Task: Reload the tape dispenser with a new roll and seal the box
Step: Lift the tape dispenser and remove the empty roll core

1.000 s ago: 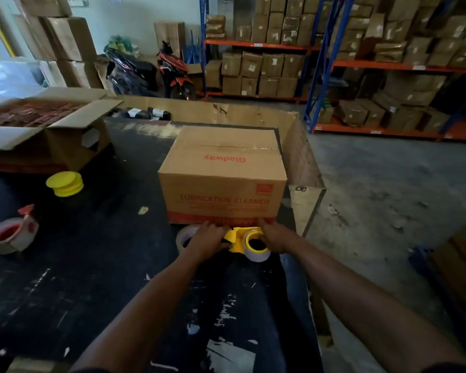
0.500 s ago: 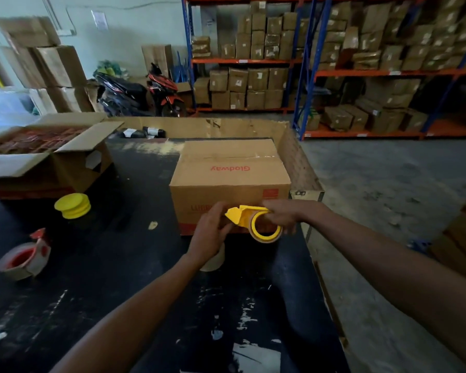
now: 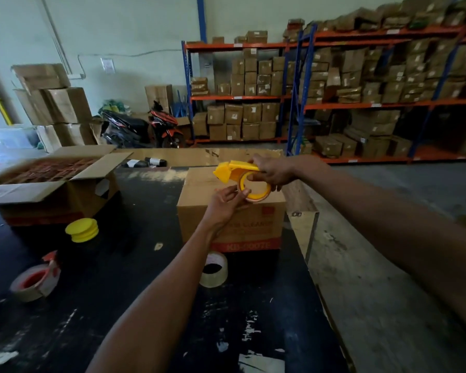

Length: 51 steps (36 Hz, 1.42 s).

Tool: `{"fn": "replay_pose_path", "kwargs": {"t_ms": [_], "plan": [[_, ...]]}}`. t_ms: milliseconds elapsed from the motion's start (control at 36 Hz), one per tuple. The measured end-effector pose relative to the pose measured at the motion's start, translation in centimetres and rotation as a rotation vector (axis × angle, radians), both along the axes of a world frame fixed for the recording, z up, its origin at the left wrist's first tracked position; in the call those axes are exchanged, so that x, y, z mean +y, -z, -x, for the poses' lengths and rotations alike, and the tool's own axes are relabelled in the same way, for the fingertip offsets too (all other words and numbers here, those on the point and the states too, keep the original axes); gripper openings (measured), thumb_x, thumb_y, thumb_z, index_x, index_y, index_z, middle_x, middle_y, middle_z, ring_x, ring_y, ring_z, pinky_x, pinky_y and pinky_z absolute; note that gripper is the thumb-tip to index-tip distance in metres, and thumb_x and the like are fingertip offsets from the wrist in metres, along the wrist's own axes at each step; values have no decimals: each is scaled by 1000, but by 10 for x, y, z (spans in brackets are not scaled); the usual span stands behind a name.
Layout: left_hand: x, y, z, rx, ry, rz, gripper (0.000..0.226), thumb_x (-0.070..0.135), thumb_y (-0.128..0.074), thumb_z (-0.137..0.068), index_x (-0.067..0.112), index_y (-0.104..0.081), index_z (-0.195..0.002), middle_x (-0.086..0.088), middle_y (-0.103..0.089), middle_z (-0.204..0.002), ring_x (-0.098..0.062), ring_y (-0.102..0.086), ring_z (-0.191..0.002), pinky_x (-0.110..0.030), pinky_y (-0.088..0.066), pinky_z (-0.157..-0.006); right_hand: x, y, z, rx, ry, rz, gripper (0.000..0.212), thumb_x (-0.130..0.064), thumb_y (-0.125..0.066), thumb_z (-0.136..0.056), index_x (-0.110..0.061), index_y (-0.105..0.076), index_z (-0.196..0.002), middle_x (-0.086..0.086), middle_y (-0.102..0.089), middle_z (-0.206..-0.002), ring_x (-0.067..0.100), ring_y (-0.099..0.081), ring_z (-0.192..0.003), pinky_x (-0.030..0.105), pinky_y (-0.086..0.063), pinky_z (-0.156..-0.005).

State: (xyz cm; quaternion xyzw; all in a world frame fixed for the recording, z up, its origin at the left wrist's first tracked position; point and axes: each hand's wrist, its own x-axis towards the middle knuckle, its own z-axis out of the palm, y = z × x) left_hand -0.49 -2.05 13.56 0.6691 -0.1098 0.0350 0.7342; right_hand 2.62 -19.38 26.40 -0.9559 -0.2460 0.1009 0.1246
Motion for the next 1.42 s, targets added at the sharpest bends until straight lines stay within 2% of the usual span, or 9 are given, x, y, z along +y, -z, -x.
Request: {"fn": "replay_pose_path", "kwargs": {"t_ms": [194, 278, 389, 722, 944, 1083, 1194, 1250, 1417], "plan": [[-4, -10, 5, -50, -39, -61, 36, 26, -70, -96, 4, -70, -124, -7, -80, -110, -19, -77, -102, -32, -62, -91, 0, -55, 0, -131, -40, 101, 66, -63, -52, -95, -23, -48, -146, 7, -53, -129, 28, -58, -100, 45, -51, -89], [-6, -13, 6, -62, -43, -60, 32, 25, -71, -96, 8, -71, -123, -5, -80, -110, -18, -77, -102, -29, -62, -88, -2, -77, -1, -97, -24, 66, 81, -76, -61, -78, -32, -52, -145, 2, -45, -148, 25, -51, -124, 45, -50, -101], [-13, -21, 4, -74, -86, -21, 26, 18, -69, -97, 8, -68, -121, -3, -78, -105, -14, -76, -94, -24, -62, -80, 5, -85, -8, -37, 2, 13, 66, -59, -66, -90, -34, -47, -148, 5, -34, -158, 29, -46, -133, 39, -55, -93], [-8, -22, 1, -52, -191, -30, 39, 21, -76, -92, -5, -67, -120, -18, -73, -115, -15, -79, -84, -20, -62, -72, 9, -82, -12, -42, -22, -3, 61, -50, -66, -93, -32, -45, -148, 8, -35, -156, 28, -45, -131, 41, -51, -93], [-11, -27, 14, -24, -116, 5, 31, 21, -76, -92, -1, -72, -113, -19, -78, -108, -18, -79, -90, -26, -65, -78, 4, -84, -14, -180, 14, 106, 68, -50, -61, -97, -24, -37, -155, 11, -26, -163, 34, -27, -147, 49, -29, -115], [-11, -1, 25, 124, -40, -188, 34, 33, -71, -95, 2, -75, -109, -15, -81, -97, -8, -76, -73, -22, -61, -72, -4, -76, -28, -186, 40, 106, 69, -59, -61, -92, -30, -41, -152, 10, -25, -162, 36, -28, -146, 54, -30, -115], [-17, 53, 21, 421, -4, -284, 36, 36, -72, -93, 2, -74, -104, -13, -82, -89, -17, -75, -77, -34, -61, -83, -8, -69, -37, -100, 24, 8, 67, -62, -63, -89, -33, -46, -147, 8, -33, -159, 32, -38, -140, 52, -38, -111], [-27, 80, 19, 536, -9, -329, 32, 36, -69, -96, 5, -70, -105, -6, -80, -84, -13, -75, -70, -28, -61, -72, -9, -66, -42, -59, 17, -31, 67, -62, -64, -88, -34, -47, -146, 6, -35, -158, 30, -40, -138, 52, -41, -109], [-50, 138, 18, 738, -91, -399, 58, 40, -66, -97, 4, -45, -137, -18, -73, -120, -12, -73, -63, -21, -58, -51, -12, -62, -51, 27, 8, -86, 62, -57, -64, -91, -33, -47, -146, 4, -44, -149, 23, -47, -123, 50, -45, -103]]}}
